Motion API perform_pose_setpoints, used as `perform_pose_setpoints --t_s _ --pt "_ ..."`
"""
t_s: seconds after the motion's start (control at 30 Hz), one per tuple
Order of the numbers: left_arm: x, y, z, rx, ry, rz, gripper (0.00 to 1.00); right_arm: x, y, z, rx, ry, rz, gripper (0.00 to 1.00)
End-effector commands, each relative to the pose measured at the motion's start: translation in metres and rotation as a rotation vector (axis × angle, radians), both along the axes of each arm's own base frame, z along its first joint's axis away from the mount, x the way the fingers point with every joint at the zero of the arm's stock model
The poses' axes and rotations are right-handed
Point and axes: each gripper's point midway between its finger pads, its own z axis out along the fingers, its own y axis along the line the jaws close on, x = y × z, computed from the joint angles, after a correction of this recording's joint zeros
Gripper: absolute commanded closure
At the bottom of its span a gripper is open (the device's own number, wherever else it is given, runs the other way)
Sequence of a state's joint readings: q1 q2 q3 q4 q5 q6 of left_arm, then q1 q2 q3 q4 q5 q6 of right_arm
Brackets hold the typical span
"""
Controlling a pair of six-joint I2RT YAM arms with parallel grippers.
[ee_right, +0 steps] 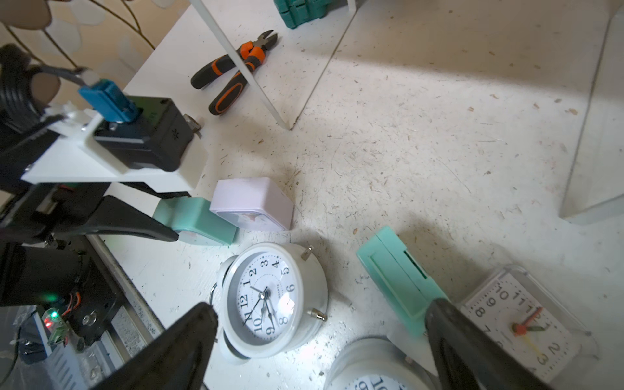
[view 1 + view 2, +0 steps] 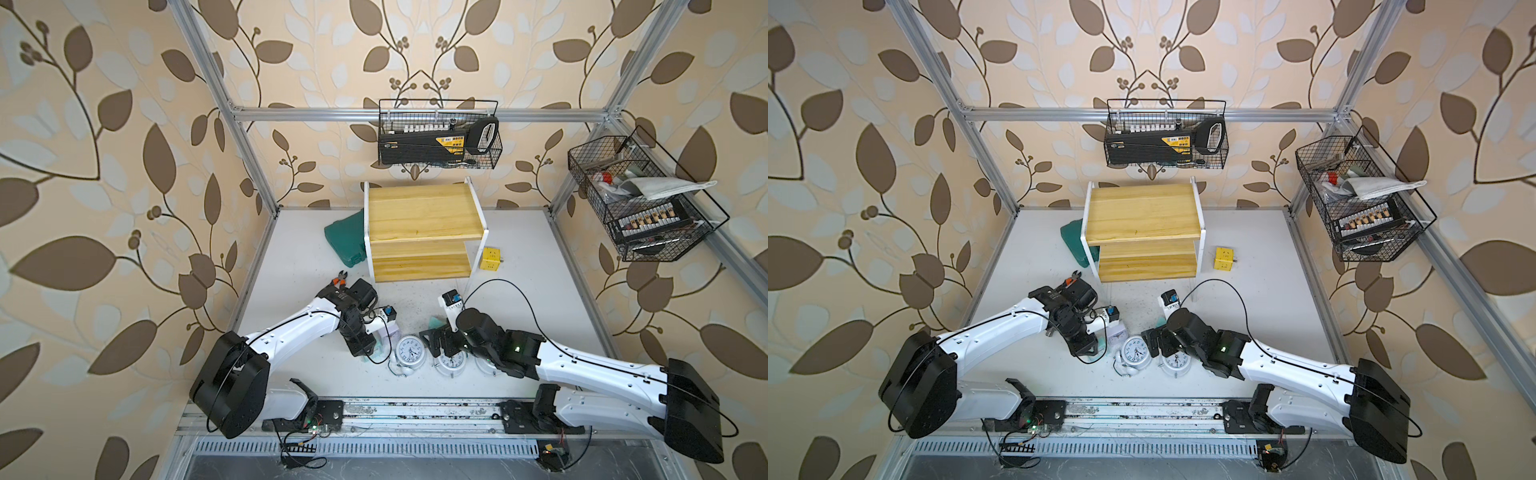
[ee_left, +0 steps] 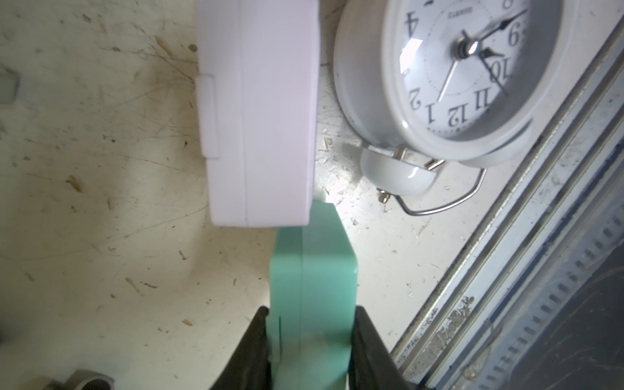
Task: Place the alarm clocks on the shelf by style
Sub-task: Pick up the alarm from the center of the board.
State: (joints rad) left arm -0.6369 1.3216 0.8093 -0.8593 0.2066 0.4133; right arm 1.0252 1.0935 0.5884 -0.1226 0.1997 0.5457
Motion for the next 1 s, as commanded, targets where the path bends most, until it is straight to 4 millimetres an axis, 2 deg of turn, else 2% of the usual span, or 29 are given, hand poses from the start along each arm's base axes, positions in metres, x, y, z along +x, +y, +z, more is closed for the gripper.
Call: perform_pose_setpoints --t_s 0.0,0.2,0.37,0.5,0.63,0.77,0.97 --pt "0.006 -0.005 0.024 -0.024 -0.054 -0.016 0.72 -0.009 0.021 0.004 -0.011 -0.080 0.083 0.01" --pt "-0.003 -0.017 0.065 -0.109 -0.009 -0.022 0.73 -0.034 0.064 0.025 -0.063 -0.254 0.206 0.01" --pt "-0.005 -0.028 0.099 -0.179 0.008 0.009 0.72 -0.052 0.092 0.042 -0.002 -0.336 0.266 0.01" --pt "-0.007 -0.037 0.118 -0.226 0.046 0.056 0.72 -0.064 0.109 0.055 0.058 -0.388 0.300 0.02" --pt "-0.007 -0.045 0.131 -0.264 0.085 0.104 0.72 -0.064 0.117 0.061 0.099 -0.416 0.299 0.07" --pt "-0.011 -0.051 0.140 -0.304 0.126 0.133 0.72 -0.055 0.118 0.066 0.121 -0.471 0.244 0.09" --pt "-0.015 -0.051 0.137 -0.307 0.150 0.143 0.71 -0.045 0.120 0.071 0.149 -0.564 0.196 0.14"
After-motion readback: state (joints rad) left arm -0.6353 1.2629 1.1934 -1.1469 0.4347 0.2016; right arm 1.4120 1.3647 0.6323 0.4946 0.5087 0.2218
